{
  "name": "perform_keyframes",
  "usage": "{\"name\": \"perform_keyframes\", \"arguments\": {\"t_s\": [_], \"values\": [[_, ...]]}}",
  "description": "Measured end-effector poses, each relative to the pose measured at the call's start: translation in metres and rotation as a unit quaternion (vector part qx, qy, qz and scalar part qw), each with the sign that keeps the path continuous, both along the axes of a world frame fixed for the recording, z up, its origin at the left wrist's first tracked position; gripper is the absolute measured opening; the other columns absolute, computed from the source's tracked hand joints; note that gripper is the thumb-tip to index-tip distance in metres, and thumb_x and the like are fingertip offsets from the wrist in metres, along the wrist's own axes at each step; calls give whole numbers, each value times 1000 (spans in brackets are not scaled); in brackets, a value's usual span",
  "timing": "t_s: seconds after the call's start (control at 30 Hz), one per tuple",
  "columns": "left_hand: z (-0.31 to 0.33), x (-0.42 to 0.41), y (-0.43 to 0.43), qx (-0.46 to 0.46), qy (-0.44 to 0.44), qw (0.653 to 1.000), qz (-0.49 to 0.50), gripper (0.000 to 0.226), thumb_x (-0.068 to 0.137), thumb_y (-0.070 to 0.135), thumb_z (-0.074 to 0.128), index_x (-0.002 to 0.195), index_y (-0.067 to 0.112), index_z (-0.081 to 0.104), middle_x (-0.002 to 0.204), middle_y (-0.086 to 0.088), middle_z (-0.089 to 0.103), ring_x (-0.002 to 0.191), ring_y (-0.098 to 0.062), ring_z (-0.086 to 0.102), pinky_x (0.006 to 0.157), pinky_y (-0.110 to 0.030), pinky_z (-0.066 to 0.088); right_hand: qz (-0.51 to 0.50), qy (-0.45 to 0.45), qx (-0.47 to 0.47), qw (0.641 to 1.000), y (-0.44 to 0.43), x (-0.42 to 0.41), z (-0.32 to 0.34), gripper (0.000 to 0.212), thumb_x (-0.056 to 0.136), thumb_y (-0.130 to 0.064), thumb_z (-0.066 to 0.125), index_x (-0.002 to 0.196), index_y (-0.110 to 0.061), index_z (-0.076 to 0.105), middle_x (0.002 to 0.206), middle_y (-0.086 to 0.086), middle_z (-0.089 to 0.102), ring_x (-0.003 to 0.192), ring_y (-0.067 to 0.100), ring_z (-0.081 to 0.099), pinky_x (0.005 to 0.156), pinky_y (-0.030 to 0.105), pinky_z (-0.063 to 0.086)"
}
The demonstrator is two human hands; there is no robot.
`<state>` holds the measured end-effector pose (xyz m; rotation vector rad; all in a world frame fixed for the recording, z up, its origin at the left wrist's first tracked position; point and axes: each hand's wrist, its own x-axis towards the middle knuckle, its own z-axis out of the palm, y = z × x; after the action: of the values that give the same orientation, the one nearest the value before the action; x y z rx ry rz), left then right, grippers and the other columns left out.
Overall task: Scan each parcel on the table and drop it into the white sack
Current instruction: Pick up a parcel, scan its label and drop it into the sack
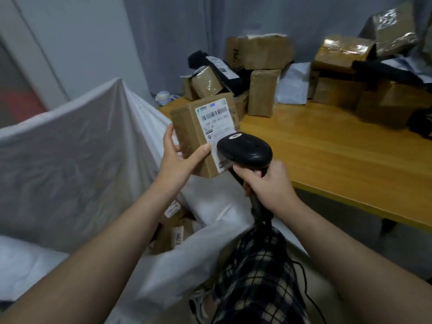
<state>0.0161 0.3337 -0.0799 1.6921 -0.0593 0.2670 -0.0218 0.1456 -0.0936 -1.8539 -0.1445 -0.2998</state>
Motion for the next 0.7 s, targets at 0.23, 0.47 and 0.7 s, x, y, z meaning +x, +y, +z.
{"name": "perform_keyframes", "arguments": {"t_s": [0.23, 0.47, 0.7], "values": [[-61, 2, 103, 147, 105, 970, 166, 110, 56, 61, 80, 145, 28, 24, 139, -4, 41, 125, -22, 45, 104, -50, 42, 54, 102, -97, 989, 58, 27, -39, 29, 78, -44, 72, 80, -16, 65, 63, 9, 65, 58, 26, 65, 65, 46, 55], [-110, 1, 107, 580, 222, 783, 37, 97, 74, 74, 55, 151, 36, 9, 136, -15, 38, 124, -38, 39, 104, -49, 30, 63, 153, -250, 954, 69, 39, -69, 34, 76, -57, 59, 66, -26, 54, 64, 3, 66, 66, 22, 67, 72, 44, 56], [-118, 16, 72, 690, 154, 706, -39, 58, 93, 56, 45, 146, 40, 29, 140, -13, 38, 127, -35, 39, 104, -52, 25, 56, 144, -250, 956, 51, 31, -80, 29, 85, -40, 65, 65, -25, 49, 63, 1, 58, 71, 26, 64, 71, 48, 55]]}}
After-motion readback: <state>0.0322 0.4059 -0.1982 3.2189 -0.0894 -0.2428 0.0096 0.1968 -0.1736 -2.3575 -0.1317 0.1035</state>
